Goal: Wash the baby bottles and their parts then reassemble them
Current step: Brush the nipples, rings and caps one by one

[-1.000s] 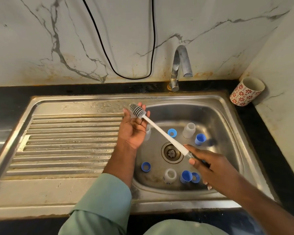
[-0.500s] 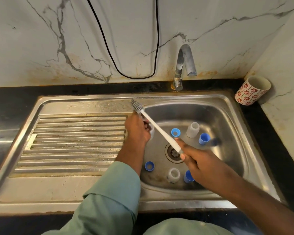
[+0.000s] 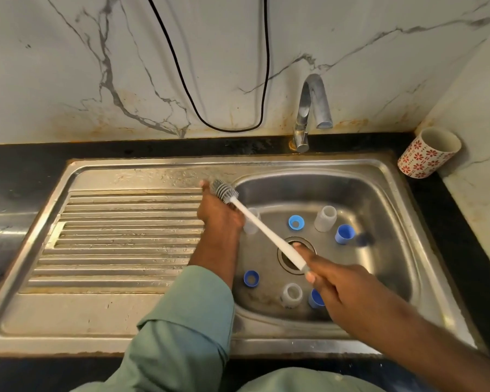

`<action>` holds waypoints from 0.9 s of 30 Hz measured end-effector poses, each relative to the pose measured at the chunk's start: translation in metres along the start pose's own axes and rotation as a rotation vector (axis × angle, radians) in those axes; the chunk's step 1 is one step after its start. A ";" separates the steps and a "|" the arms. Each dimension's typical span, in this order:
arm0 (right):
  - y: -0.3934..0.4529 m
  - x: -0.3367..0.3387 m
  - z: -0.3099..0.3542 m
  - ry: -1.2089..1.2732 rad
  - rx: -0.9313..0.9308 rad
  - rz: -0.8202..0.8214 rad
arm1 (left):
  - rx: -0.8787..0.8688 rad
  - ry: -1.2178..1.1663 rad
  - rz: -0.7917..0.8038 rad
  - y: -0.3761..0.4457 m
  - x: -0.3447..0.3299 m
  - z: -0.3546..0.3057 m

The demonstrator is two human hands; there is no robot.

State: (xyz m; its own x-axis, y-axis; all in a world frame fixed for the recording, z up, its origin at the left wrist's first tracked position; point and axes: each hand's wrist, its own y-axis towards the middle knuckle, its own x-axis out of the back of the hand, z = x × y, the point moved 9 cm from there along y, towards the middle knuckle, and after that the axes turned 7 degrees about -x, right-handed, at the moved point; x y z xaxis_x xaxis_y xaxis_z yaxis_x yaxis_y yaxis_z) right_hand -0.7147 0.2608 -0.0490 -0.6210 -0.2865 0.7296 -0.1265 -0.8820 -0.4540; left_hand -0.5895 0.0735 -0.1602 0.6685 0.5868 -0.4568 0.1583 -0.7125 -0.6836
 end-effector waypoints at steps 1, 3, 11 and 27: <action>0.004 0.001 0.001 -0.016 -0.002 -0.003 | -0.003 0.027 0.017 -0.003 0.000 0.006; 0.020 0.004 0.004 -0.065 -0.014 -0.045 | 0.047 0.085 0.050 -0.012 -0.003 0.020; 0.014 0.000 0.004 -0.066 -0.037 -0.014 | 0.005 0.045 0.038 -0.007 -0.001 0.009; 0.005 0.003 0.015 -0.179 -0.003 -0.005 | -0.006 0.113 0.072 -0.013 -0.003 0.004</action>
State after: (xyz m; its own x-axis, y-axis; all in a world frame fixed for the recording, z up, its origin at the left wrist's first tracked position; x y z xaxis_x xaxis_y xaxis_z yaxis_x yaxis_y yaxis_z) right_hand -0.7055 0.2495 -0.0414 -0.4728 -0.3447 0.8109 -0.1317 -0.8823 -0.4519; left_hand -0.5967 0.0825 -0.1527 0.7562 0.4867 -0.4373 0.1111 -0.7541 -0.6473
